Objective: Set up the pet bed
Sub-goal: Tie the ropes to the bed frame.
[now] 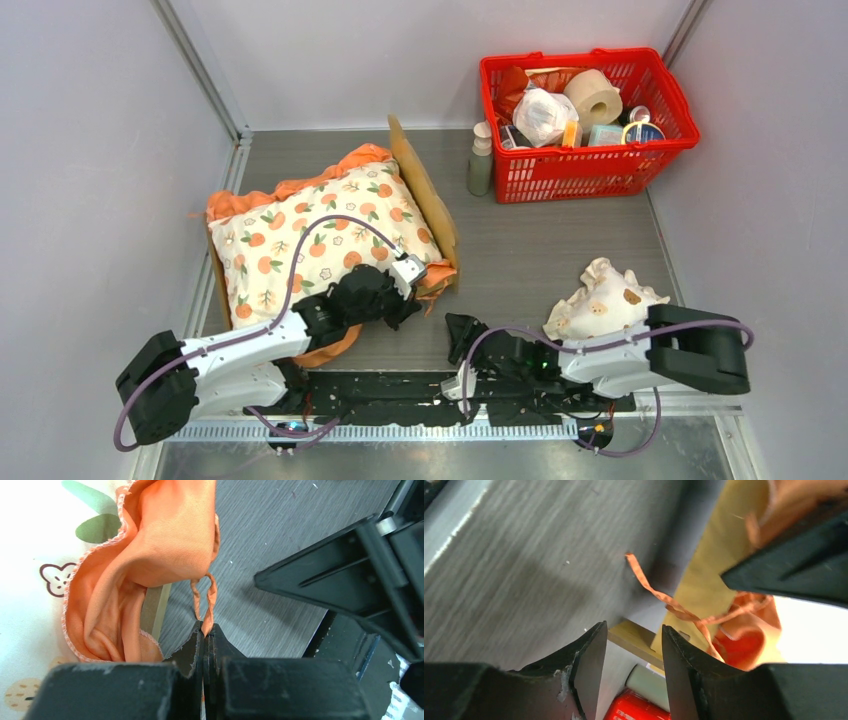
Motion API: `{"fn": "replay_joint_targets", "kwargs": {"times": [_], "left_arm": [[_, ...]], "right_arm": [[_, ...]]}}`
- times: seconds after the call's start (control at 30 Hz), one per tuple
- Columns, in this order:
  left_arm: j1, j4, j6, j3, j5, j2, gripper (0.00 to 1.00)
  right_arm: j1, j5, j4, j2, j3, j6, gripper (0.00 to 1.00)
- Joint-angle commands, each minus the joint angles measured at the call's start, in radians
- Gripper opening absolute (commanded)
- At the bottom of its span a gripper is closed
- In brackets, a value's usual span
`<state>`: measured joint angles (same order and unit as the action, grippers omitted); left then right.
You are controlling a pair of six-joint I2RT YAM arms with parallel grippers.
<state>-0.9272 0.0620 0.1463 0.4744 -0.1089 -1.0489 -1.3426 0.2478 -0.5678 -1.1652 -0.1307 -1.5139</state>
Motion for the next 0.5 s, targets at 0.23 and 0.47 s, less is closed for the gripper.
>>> {"fn": "replay_joint_targets", "kwargs": {"times": [0.23, 0.47], "left_arm": [[0.010, 0.044, 0.010, 0.010, -0.059, -0.006, 0.00], [0.010, 0.066, 0.015, 0.005, -0.071, -0.024, 0.00]], "right_arm": [[0.057, -0.053, -0.289, -0.318, -0.116, -0.225, 0.50], [0.077, -0.101, -0.343, -0.424, -0.159, -0.264, 0.51]]}}
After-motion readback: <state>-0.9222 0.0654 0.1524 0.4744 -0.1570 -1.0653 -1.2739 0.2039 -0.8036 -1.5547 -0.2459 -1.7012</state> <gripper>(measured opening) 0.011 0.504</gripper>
